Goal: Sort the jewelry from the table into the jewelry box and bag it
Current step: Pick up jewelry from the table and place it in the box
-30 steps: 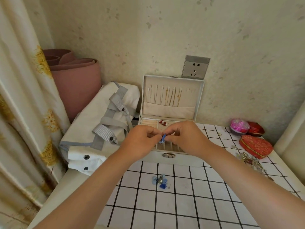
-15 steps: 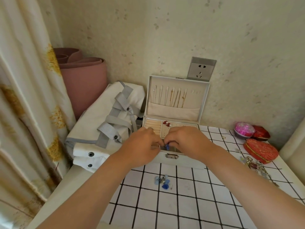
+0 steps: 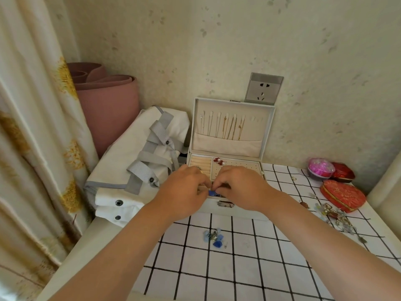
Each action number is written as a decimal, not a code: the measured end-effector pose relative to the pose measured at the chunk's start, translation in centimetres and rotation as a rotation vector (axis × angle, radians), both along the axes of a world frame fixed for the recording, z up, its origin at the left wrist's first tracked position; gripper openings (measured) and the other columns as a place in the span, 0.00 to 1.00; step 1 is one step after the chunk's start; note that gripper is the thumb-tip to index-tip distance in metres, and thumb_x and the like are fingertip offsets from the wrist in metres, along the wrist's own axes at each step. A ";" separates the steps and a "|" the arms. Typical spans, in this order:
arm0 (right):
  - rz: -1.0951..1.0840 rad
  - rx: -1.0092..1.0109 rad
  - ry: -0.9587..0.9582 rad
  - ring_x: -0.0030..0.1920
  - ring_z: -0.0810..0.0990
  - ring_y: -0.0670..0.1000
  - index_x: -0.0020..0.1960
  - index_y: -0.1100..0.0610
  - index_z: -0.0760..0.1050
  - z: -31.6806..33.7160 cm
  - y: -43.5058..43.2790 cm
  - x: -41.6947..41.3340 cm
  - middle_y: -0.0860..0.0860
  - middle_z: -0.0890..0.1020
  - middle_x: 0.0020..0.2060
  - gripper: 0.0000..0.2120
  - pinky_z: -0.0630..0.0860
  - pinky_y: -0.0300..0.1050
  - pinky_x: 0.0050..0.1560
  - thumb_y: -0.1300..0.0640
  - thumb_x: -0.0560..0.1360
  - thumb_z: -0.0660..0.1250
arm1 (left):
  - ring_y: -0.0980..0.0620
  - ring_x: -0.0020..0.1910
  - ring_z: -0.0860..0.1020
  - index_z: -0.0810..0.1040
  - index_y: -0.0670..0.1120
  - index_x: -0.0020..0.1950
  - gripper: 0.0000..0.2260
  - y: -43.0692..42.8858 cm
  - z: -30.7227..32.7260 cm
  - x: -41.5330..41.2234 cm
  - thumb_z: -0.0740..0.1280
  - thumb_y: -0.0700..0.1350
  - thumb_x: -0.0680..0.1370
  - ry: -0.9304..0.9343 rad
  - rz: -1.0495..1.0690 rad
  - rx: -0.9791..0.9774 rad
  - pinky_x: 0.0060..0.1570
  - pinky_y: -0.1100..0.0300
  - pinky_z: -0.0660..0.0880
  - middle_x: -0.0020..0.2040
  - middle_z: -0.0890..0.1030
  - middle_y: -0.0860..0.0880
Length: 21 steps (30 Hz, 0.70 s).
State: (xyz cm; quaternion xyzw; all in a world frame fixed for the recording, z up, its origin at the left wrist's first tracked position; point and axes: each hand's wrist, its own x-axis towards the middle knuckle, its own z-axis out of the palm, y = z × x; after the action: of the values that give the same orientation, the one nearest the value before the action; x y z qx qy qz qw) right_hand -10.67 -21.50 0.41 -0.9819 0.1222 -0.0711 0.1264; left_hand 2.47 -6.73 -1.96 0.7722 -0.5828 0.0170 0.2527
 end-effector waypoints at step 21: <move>-0.030 0.019 -0.126 0.43 0.77 0.43 0.52 0.43 0.82 0.0 1.5 -3.6 0.40 0.77 0.45 0.08 0.76 0.42 0.44 0.54 0.77 0.68 | 0.55 0.60 0.67 0.77 0.58 0.67 0.16 0.8 -0.1 -1.1 0.65 0.53 0.78 -0.099 -0.113 0.055 0.61 0.57 0.67 0.58 0.76 0.55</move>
State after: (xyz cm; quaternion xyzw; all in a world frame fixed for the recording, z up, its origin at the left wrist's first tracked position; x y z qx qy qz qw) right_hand -14.23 -20.01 0.40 -0.9723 0.1292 -0.1332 0.1418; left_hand 1.40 -5.93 -2.10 0.7429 -0.6375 0.0248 0.2028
